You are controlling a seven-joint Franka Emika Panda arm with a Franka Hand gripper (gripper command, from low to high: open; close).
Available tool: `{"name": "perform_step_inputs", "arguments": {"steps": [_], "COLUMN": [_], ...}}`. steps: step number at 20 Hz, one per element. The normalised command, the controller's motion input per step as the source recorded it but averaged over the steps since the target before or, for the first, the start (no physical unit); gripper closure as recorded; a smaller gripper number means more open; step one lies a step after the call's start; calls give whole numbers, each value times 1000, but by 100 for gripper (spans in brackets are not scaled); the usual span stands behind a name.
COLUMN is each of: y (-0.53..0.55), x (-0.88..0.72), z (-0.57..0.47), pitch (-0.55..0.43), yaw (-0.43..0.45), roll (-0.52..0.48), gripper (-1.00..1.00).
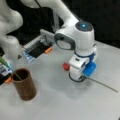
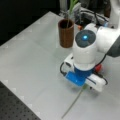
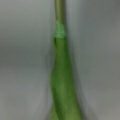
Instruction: Flower insertion into a vase
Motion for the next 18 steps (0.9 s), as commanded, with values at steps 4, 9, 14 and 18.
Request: {"name": "perform_step_inputs", "arguments": {"steps": [4, 9, 14, 18], "y": [86, 80, 81, 100], "x": [335, 286, 268, 279], "z": [-3, -1, -19, -66], "pitch": [66, 41, 48, 35], "yaw": [-18, -34, -33, -27], "roll": [-222, -230, -266, -286], "gripper": [-100, -100, -100, -100]}}
